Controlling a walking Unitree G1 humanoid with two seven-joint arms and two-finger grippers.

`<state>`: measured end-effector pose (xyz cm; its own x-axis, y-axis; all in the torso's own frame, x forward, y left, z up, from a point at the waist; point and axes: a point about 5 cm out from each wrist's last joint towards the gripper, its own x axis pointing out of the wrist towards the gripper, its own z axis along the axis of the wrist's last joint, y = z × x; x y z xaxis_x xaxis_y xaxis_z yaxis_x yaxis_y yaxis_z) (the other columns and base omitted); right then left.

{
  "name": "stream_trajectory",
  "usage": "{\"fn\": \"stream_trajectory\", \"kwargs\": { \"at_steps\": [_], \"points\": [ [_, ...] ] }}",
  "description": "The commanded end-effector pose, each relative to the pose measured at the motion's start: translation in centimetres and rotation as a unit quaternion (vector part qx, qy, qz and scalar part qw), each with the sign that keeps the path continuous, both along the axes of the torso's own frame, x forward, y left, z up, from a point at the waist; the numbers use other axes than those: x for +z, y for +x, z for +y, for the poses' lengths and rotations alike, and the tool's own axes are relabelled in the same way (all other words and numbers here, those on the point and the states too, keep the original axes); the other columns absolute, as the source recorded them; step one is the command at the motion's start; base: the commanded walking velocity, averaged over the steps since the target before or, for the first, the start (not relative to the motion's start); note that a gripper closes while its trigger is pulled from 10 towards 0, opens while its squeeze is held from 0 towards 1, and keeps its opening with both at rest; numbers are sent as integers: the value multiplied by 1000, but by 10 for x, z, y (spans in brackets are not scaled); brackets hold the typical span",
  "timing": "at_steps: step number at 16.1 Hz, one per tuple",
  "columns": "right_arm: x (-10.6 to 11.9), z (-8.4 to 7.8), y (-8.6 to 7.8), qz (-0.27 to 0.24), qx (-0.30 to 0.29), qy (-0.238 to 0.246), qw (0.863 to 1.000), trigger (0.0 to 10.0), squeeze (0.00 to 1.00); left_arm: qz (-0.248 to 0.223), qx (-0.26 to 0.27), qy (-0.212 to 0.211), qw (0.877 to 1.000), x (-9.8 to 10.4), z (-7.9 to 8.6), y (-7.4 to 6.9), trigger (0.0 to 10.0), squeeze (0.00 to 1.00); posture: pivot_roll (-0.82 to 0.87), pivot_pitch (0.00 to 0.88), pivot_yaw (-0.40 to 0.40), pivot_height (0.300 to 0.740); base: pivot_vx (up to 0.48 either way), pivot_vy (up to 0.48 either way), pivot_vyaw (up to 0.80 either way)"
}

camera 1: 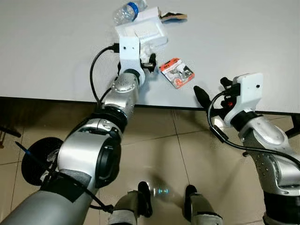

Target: Picking trash to rubbish bin

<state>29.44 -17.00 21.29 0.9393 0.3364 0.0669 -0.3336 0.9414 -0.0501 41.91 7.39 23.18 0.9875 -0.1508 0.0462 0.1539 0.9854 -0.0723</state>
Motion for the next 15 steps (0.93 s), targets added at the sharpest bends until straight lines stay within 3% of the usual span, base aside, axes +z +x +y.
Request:
{"fn": "stream_trajectory", "kwargs": {
  "at_steps": [1,8,9,10,15],
  "points": [
    [-1,4,-6,5,10,3,1000,10000,0,15,-4,-3,1000,-2,-5,-1,10000,0,-206,350,124,740,0,0,0],
    [-3,5,-14,15,5,8,1000,10000,0,13,9,34,999,-3,-9,-1,10000,0,-214,360,127,740,0,0,0],
    [-3,5,-14,15,5,8,1000,10000,0,13,12,33,999,-3,-8,-1,7373,0,-212,360,127,740,0,0,0],
    [-4,5,-14,17,4,9,1000,10000,0,12,18,33,999,-2,-6,-1,353,0,-211,360,127,740,0,0,0],
    [-6,5,-15,21,3,9,1000,10000,0,9,22,35,999,0,-6,0,0,0,-211,358,125,740,0,0,0]
  ]
}}
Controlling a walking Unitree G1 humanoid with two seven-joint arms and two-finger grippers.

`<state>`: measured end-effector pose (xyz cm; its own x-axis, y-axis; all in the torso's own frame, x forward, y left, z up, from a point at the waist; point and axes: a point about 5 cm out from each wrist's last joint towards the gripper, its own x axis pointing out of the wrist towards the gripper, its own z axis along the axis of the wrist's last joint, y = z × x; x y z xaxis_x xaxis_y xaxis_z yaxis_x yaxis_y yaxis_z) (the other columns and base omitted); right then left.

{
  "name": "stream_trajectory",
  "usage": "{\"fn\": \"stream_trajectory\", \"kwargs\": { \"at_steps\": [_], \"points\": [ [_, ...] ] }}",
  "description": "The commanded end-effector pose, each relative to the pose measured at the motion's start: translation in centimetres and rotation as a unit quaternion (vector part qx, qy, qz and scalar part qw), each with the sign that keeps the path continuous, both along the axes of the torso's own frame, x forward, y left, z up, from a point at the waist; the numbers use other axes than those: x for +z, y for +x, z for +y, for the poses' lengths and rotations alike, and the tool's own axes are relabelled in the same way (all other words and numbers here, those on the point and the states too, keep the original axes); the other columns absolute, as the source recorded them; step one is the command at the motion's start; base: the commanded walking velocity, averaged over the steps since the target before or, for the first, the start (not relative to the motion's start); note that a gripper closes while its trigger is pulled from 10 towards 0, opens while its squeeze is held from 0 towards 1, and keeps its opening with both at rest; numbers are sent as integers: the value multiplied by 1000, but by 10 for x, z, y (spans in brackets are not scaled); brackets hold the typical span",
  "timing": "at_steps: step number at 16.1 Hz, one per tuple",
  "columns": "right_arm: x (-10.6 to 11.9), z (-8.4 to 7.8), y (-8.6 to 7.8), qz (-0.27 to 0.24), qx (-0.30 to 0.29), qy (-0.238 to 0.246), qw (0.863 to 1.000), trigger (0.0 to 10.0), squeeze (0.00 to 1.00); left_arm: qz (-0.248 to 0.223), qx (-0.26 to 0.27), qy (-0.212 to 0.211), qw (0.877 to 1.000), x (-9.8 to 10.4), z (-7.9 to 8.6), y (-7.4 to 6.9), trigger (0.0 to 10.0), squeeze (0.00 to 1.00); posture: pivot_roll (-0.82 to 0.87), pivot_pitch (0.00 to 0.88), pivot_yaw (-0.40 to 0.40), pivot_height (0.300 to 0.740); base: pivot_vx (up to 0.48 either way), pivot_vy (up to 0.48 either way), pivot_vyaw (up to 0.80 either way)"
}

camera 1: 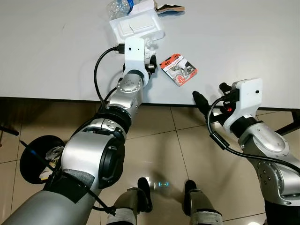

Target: Picking trash to rubbish bin

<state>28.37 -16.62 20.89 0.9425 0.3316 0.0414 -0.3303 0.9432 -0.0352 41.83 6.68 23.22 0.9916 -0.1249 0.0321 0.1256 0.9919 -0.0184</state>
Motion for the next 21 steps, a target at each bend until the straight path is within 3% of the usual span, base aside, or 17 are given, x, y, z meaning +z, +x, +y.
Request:
{"fn": "stream_trajectory", "kwargs": {
  "at_steps": [1,21],
  "points": [
    [-2,2,-4,7,5,7,1000,10000,0,6,8,8,1000,-1,1,0,0,0,-211,358,125,740,0,0,0],
    [-3,4,-2,7,7,10,1000,10000,0,-4,0,24,1000,1,-2,0,0,0,-207,340,128,740,0,0,0]
  ]
}}
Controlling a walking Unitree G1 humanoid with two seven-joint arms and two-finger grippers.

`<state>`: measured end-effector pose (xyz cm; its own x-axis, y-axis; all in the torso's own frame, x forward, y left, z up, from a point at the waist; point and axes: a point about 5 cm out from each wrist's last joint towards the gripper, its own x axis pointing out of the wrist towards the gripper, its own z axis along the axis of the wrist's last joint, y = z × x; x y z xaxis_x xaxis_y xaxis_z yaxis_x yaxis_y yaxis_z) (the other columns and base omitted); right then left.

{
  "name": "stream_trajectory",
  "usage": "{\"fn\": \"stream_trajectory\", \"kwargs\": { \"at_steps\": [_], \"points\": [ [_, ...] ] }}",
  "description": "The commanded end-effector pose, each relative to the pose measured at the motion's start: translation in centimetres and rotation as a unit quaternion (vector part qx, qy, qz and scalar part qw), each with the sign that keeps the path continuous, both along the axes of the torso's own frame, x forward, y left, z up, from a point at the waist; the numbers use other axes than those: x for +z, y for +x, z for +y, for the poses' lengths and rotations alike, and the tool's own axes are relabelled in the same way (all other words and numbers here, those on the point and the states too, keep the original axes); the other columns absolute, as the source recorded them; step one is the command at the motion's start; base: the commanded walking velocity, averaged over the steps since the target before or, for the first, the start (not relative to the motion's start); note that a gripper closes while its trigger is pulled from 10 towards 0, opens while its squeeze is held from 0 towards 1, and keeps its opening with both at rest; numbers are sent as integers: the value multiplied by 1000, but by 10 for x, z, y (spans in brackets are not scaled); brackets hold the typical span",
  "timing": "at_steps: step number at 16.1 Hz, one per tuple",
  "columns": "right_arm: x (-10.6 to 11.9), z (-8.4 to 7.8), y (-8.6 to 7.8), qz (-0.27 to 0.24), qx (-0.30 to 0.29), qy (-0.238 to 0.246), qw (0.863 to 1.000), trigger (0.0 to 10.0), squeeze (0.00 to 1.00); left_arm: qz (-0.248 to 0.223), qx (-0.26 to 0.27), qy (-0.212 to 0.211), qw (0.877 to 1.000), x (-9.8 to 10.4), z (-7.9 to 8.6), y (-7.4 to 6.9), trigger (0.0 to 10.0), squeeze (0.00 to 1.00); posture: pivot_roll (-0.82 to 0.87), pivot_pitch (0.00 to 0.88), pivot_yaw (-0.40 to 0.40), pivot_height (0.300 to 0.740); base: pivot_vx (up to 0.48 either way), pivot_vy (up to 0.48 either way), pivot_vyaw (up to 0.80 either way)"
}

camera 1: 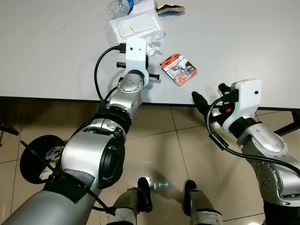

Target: Picking trash to rubbish bin

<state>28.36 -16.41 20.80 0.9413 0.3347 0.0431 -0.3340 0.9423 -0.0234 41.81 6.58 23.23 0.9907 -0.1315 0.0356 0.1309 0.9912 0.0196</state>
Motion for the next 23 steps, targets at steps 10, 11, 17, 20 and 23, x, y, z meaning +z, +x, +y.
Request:
{"fn": "stream_trajectory", "kwargs": {
  "at_steps": [10,11,17,20,23],
  "points": [
    [-3,2,2,4,0,5,1000,10000,0,-19,2,38,999,2,0,0,10000,0,-194,327,133,740,0,0,0],
    [-3,2,3,3,-3,7,1000,10000,0,-31,1,44,999,5,-1,0,10000,0,-193,326,134,740,0,0,0],
    [-3,0,7,-1,-9,11,1000,10000,0,-148,-29,57,987,35,-15,-6,10000,0,-167,318,136,740,0,0,0],
    [-3,1,9,-3,-9,13,1000,10000,0,-152,-41,54,986,37,-16,-6,1882,0,-161,317,138,740,0,0,0],
    [-4,2,8,-3,-8,13,1000,10000,0,-151,-27,69,986,36,-12,-5,10000,855,-160,318,138,740,0,0,0]
  ]
}}
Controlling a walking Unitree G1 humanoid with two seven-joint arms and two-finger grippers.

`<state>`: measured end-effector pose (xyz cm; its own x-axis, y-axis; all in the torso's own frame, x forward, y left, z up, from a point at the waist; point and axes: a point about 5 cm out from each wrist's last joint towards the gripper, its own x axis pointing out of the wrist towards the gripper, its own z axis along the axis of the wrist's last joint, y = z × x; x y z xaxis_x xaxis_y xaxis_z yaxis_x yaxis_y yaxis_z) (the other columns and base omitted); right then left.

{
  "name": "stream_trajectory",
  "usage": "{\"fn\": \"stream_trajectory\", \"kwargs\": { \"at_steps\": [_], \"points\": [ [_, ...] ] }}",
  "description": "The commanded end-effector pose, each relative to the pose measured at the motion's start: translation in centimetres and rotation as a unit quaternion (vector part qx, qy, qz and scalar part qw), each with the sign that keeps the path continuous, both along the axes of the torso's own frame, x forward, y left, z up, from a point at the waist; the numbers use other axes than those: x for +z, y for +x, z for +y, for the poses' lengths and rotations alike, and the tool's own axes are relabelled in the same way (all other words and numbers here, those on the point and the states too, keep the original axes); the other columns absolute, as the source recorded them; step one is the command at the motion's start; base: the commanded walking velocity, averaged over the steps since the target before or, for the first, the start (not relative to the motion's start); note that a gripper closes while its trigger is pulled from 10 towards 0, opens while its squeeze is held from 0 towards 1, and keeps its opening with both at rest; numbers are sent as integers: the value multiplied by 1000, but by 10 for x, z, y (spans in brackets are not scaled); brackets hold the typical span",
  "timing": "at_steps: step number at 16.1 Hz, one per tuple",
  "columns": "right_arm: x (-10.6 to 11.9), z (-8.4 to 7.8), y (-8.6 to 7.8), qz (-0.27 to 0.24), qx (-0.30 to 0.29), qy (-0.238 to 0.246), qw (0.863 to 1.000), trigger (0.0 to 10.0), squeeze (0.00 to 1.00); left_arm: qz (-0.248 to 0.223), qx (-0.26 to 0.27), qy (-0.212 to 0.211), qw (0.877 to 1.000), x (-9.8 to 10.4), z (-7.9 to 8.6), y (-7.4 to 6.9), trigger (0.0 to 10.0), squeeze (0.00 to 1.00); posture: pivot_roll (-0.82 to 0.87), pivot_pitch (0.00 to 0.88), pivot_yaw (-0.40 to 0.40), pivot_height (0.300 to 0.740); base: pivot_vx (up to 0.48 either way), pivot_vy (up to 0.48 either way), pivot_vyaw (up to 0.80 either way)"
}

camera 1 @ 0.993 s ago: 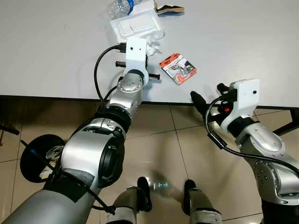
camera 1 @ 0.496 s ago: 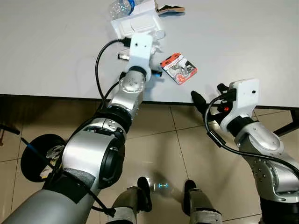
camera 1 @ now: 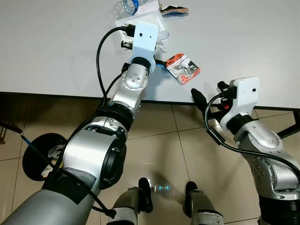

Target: Picking trash to rubbish bin

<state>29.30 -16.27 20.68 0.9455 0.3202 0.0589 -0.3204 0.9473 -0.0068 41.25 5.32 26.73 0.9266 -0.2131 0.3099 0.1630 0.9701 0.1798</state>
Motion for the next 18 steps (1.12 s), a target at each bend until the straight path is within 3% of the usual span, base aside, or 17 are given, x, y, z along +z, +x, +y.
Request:
{"fn": "stream_trajectory", "kwargs": {
  "at_steps": [1,18],
  "points": [
    [-4,0,-1,3,-2,3,1000,10000,0,4,1,-3,1000,3,0,1,10000,1000,-161,318,139,740,0,0,0],
    [-4,-1,-3,0,-2,0,1000,10000,0,5,-5,-3,1000,13,-2,2,10000,1000,-174,309,138,740,0,0,0]
  ]
}}
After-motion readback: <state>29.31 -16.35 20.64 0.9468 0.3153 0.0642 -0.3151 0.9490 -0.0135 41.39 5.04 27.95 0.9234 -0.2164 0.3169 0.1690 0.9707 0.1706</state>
